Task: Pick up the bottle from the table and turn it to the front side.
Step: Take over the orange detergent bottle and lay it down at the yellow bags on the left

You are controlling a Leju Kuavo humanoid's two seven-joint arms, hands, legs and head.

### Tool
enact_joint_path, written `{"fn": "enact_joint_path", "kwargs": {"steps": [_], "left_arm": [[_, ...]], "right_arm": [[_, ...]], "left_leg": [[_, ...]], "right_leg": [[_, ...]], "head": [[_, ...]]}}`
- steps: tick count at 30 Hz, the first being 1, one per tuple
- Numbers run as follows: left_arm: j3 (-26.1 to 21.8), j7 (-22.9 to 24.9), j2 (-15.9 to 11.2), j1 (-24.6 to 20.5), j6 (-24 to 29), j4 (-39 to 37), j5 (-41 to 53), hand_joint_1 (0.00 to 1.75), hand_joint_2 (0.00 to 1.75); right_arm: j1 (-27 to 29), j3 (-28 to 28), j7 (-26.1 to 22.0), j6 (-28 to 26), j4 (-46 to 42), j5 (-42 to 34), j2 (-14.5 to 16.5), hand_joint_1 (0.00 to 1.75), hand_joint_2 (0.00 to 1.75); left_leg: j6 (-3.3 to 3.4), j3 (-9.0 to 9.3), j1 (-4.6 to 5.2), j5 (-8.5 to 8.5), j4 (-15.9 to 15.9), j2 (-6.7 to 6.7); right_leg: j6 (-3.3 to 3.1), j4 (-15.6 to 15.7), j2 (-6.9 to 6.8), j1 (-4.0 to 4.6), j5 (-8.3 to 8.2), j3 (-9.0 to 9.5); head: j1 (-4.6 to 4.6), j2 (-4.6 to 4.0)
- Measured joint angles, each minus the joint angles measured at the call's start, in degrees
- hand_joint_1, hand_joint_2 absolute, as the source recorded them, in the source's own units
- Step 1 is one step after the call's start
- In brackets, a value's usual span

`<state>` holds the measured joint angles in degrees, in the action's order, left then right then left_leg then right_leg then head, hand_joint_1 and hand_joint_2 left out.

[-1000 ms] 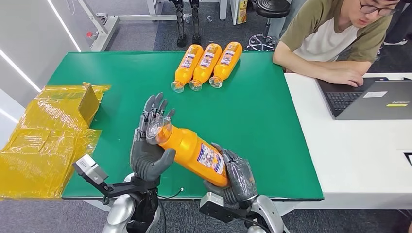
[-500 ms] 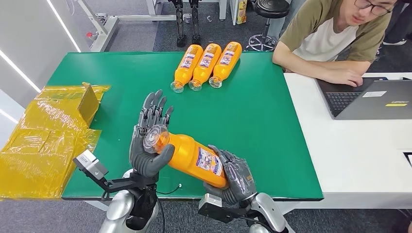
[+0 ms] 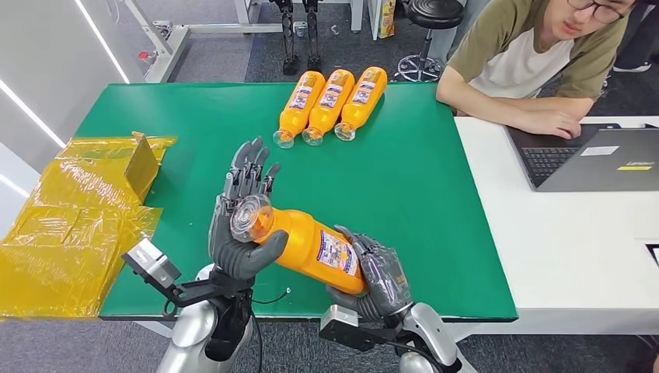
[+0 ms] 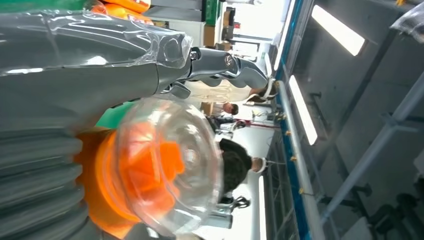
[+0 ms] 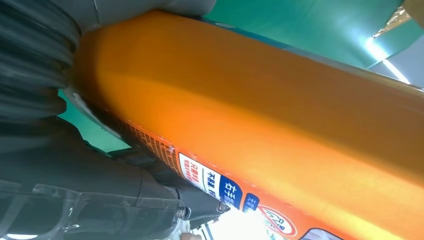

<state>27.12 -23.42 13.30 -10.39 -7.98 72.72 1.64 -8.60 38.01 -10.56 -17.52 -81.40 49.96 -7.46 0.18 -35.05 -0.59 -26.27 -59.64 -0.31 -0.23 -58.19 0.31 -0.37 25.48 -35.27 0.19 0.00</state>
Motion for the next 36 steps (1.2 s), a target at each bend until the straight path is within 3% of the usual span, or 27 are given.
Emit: {"fn": "enact_joint_path", "kwargs": {"steps": [7, 9, 11, 12, 27, 28, 31, 32, 36], "left_arm": [[0.03, -0.16, -0.05, 0.07, -1.16, -0.46, 2.13, 0.0, 1.75], [0.15, -0.9, -0.17, -0.04, -2.63, -0.47, 4.7, 0.72, 1.75], [0.25, -1.34, -0.29, -0.25, -3.92, -0.47, 6.74, 1.58, 1.75], [0.25, -1.34, -0.31, -0.37, -4.07, -0.47, 7.09, 1.68, 1.75], [-0.2, -0.95, 0.09, -1.68, -3.35, -0.47, 5.84, 1.75, 1.75], [-0.32, -0.91, 0.13, -1.61, -3.14, -0.47, 5.7, 1.75, 1.75], [-0.68, -0.86, 0.3, -1.21, -2.73, -0.46, 5.57, 1.75, 1.75], [-0.75, -0.86, 0.32, -1.01, -2.64, -0.44, 5.52, 1.75, 1.75], [-0.81, -0.87, 0.33, -0.21, -2.08, -0.26, 5.35, 1.75, 1.75]], "right_arm": [[-0.46, 0.01, -0.27, 0.15, -0.03, -0.13, 0.58, 1.75, 1.75], [-1.52, 0.04, -0.29, 0.55, 0.15, -0.03, 0.98, 1.75, 1.75], [-2.48, 0.08, -0.25, 0.8, 0.42, 0.21, 1.33, 1.75, 1.75], [-2.68, 0.09, -0.14, 0.81, 0.54, 0.36, 1.43, 1.75, 1.75], [-5.06, 0.07, 0.83, 1.36, 2.85, 0.67, 3.07, 1.75, 1.75], [-5.19, 0.07, 0.81, 1.51, 3.09, 0.68, 3.09, 1.47, 1.75], [-5.39, 0.08, 0.75, 1.69, 3.59, 0.68, 3.13, 0.22, 1.75], [-5.31, 0.09, 0.75, 1.34, 3.66, 0.65, 3.15, 0.09, 1.75], [-4.52, 0.09, 0.73, -1.03, 3.7, 0.57, 3.42, 0.0, 1.75]], "left_leg": [[0.0, 0.01, 0.0, 0.0, 0.0, 0.02], [0.0, 0.01, 0.0, 0.01, 0.0, 0.01], [0.0, 0.01, 0.0, 0.01, -0.01, 0.0], [0.0, 0.01, 0.0, 0.01, -0.01, 0.0], [0.0, 0.0, 0.0, 0.01, -0.01, 0.0], [0.0, 0.01, 0.0, 0.01, -0.01, 0.0], [0.0, 0.01, 0.0, 0.01, -0.01, 0.0], [0.0, 0.01, 0.0, 0.01, -0.01, 0.0], [-0.01, 0.0, 0.0, 0.01, 0.0, 0.0]], "right_leg": [[0.0, -0.01, 0.01, 0.0, 0.0, 0.0], [0.0, -0.03, 0.01, 0.0, 0.0, 0.0], [0.0, -0.04, 0.0, 0.0, -0.01, 0.0], [0.0, -0.04, 0.0, 0.0, -0.01, 0.0], [-0.01, -0.05, 0.0, 0.0, -0.01, 0.0], [-0.01, -0.05, 0.0, 0.0, -0.01, 0.0], [-0.01, -0.05, 0.0, 0.0, -0.01, 0.0], [-0.01, -0.04, 0.0, 0.0, -0.01, 0.0], [-0.01, -0.04, 0.0, 0.0, 0.0, 0.0]], "head": [[-0.01, 0.0], [0.0, 0.0], [0.0, 0.0], [0.0, 0.0], [-0.01, 0.0], [-0.01, 0.0], [0.0, 0.0], [0.0, 0.0], [0.0, 0.0]]}}
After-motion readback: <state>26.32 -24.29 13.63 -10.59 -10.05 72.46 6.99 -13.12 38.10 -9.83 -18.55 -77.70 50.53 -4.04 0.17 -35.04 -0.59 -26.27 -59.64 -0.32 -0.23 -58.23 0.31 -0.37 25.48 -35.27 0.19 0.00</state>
